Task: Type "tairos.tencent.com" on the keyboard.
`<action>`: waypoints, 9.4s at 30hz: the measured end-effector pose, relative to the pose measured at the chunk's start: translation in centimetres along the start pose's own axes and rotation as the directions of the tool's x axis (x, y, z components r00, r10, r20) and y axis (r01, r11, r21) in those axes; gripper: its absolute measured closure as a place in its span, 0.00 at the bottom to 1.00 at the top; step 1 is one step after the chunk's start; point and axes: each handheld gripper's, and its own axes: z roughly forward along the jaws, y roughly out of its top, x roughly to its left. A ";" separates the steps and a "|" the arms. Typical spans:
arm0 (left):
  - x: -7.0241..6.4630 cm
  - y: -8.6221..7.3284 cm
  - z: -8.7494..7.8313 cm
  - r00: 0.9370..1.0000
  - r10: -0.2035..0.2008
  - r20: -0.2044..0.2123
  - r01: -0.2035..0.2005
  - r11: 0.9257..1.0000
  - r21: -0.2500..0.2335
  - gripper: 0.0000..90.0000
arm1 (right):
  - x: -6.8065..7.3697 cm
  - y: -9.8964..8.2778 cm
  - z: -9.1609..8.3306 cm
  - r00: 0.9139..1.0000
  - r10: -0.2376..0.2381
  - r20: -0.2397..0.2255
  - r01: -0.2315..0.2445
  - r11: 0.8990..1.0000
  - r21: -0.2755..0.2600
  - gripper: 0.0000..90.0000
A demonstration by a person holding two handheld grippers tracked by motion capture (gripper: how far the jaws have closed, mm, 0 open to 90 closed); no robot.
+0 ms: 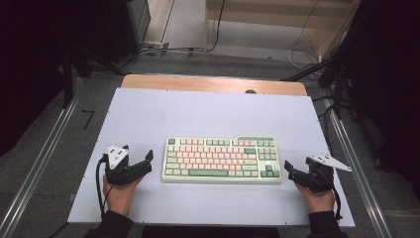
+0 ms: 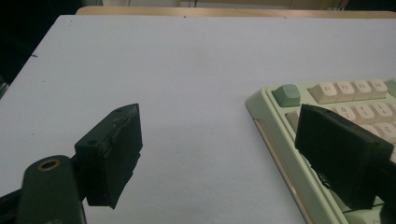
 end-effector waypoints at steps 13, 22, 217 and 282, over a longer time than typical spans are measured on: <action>-2.0 0.7 0.4 0.996 0.012 0.091 -0.011 1.000 -0.006 0.31 | 0.0 -0.1 0.0 1.000 -0.001 0.002 0.001 1.000 0.003 0.17; -3.5 1.0 1.3 0.971 0.065 0.231 -0.063 0.998 -0.014 0.94 | -0.3 -0.4 -0.4 1.000 0.006 0.016 -0.007 1.000 0.012 0.17; -4.7 0.5 2.2 0.984 0.034 0.172 -0.045 0.997 0.064 0.38 | 2.4 0.7 0.6 0.997 -0.057 -0.043 0.057 0.998 -0.002 0.22; -0.3 -1.7 -2.4 0.999 -0.038 0.022 0.038 0.999 0.037 0.38 | 17.2 3.8 7.9 0.888 -0.269 -0.374 0.301 0.953 0.029 0.97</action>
